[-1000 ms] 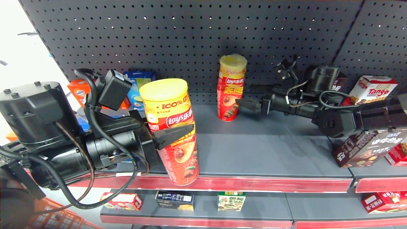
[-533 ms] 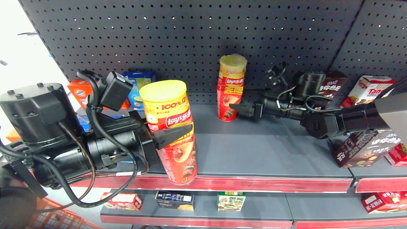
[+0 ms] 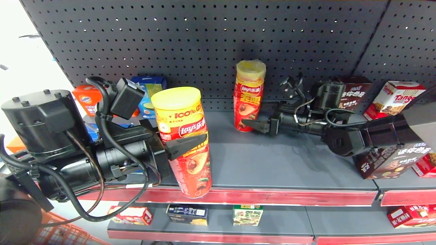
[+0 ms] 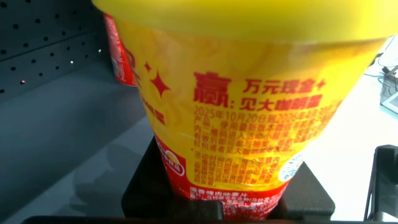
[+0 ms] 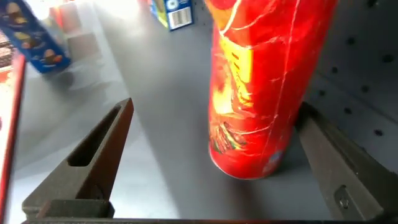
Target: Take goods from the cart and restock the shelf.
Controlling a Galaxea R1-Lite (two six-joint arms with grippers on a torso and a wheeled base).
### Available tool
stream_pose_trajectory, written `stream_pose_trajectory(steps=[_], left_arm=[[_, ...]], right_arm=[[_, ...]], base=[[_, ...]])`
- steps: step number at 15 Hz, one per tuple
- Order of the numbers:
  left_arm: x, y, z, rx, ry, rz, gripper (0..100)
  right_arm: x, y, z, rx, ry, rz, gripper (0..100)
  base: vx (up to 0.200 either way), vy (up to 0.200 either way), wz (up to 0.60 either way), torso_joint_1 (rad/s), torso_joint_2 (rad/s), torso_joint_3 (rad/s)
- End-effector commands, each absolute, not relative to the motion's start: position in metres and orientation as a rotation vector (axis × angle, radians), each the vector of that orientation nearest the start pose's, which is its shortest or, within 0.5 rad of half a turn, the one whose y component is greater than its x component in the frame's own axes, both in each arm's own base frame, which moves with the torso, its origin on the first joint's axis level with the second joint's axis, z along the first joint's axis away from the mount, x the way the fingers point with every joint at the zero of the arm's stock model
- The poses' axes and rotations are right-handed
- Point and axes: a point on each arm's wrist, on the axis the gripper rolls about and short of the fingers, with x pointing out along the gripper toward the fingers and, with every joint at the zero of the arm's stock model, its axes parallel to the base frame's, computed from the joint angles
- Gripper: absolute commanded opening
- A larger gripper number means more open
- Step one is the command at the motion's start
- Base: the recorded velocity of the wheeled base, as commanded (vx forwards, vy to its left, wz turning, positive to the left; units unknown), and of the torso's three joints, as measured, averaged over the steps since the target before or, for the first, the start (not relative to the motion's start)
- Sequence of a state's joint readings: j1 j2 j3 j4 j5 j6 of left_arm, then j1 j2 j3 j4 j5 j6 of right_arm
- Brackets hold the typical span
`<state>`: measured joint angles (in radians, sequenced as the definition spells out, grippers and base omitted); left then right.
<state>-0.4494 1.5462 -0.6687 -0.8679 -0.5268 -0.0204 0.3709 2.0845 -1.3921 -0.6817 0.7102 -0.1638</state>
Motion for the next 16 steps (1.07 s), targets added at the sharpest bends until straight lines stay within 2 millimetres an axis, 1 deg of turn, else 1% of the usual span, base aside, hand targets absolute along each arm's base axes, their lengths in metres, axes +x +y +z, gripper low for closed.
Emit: stream_pose_trajectory(steps=[1, 3, 6, 8, 12, 13, 15, 16], left_arm=[[0.231, -0.124, 0.212, -0.02, 0.022, -0.975, 0], [0.231, -0.124, 0.212, -0.02, 0.023, -0.975, 0], [0.231, -0.124, 0.211, -0.019, 0.027, -0.975, 0], [0.231, -0.124, 0.211, -0.019, 0.027, -0.975, 0], [0.232, -0.124, 0.209, -0.019, 0.034, -0.971, 0], [0.231, -0.124, 0.208, -0.019, 0.038, -0.971, 0], [0.232, -0.118, 0.205, -0.019, 0.047, -0.952, 0], [0.232, -0.116, 0.204, -0.016, 0.049, -0.944, 0]], right_arm=[[0.379, 0.165, 0.219, -0.149, -0.099, 1.083, 100], [0.38, 0.164, 0.219, -0.149, -0.104, 1.075, 100], [0.392, 0.165, 0.215, -0.148, -0.107, 1.054, 100], [0.406, 0.17, 0.218, -0.151, -0.138, 1.033, 100], [0.425, 0.186, 0.205, -0.142, -0.145, 1.05, 100], [0.426, 0.187, 0.204, -0.141, -0.146, 1.051, 100], [0.434, 0.194, 0.203, -0.14, -0.161, 1.056, 100], [0.442, 0.199, 0.197, -0.13, -0.163, 1.061, 100]], base=[[0.0, 0.0, 0.0, 0.0, 0.0, 0.0], [0.0, 0.0, 0.0, 0.0, 0.0, 0.0], [0.0, 0.0, 0.0, 0.0, 0.0, 0.0], [0.0, 0.0, 0.0, 0.0, 0.0, 0.0], [0.0, 0.0, 0.0, 0.0, 0.0, 0.0], [0.0, 0.0, 0.0, 0.0, 0.0, 0.0], [0.0, 0.0, 0.0, 0.0, 0.0, 0.0], [0.0, 0.0, 0.0, 0.0, 0.0, 0.0]])
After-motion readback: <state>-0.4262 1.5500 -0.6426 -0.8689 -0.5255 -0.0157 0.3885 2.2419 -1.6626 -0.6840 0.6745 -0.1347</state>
